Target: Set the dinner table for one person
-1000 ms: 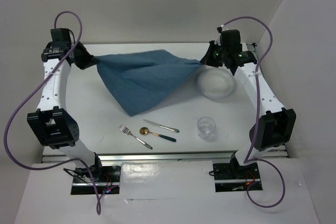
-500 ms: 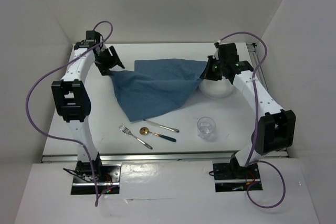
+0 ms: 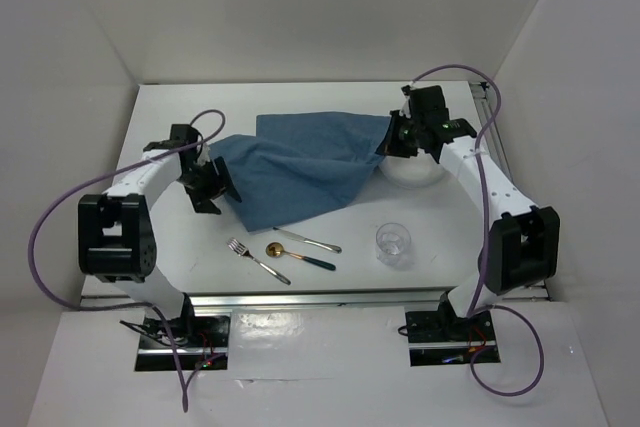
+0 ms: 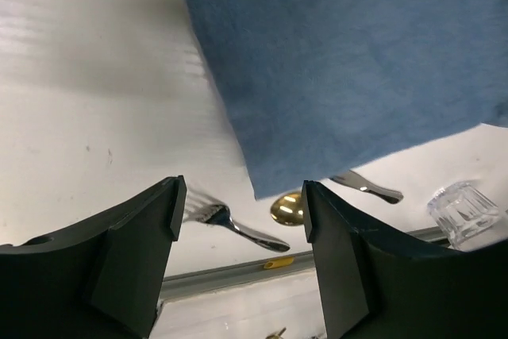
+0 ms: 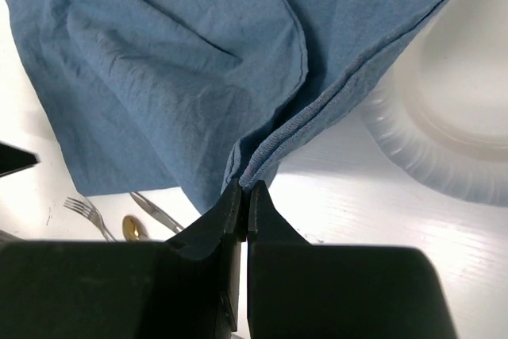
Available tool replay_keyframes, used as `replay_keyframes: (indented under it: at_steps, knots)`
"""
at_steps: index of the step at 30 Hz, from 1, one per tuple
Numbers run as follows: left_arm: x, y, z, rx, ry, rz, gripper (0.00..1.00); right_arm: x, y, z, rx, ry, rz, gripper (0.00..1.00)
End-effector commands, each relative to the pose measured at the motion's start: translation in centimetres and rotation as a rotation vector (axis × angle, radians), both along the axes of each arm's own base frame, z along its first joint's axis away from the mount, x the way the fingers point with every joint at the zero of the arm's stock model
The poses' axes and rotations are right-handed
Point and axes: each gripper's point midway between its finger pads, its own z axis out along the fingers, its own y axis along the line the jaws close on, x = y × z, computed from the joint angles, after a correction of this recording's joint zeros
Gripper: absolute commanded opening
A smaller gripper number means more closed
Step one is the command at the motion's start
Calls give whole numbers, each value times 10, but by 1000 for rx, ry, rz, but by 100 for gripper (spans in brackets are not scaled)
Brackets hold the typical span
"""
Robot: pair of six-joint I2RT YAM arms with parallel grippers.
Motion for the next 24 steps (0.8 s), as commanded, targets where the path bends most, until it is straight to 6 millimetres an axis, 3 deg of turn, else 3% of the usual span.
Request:
replay_keyframes:
  at_steps: [1, 2, 5, 7, 9, 10, 11, 13, 14, 16, 17, 21, 24]
  knots:
    - [19, -14, -12, -52, -7, -19, 79, 11, 17, 13, 19, -51, 58, 0]
    - [19, -14, -12, -52, -7, -19, 79, 11, 17, 13, 19, -51, 59, 0]
    - [24, -17, -38, -46, 64, -5, 80, 13, 30, 7, 40, -38, 86, 0]
    - [24, -17, -56, -48, 113, 5, 76, 15, 35, 5, 40, -33, 95, 0]
    - [39, -20, -57, -70, 86, 7, 71, 21, 42, 7, 42, -43, 106, 0]
    - [40, -23, -63, -83, 106, 4, 58, 22, 42, 0, 44, -25, 100, 0]
    - [51, -24, -59, -92, 85, 1, 44, 23, 48, 6, 48, -39, 112, 0]
    - [58, -24, -56, -92, 89, 1, 7, 27, 54, 12, 52, -52, 122, 0]
    - [73, -24, -41, -92, 47, -1, 0, 32, 56, 12, 54, -61, 122, 0]
    - [84, -10, -33, -52, 39, 31, 0, 35, 66, 20, 76, -82, 150, 0]
    - [92, -4, -19, -42, 9, 53, 0, 37, 68, 17, 83, -80, 158, 0]
    - [139, 42, 56, -27, -195, 160, 0, 60, 96, 37, 164, -172, 239, 0]
    - [154, 67, 103, -7, -289, 209, 0, 72, 120, 63, 230, -239, 319, 0]
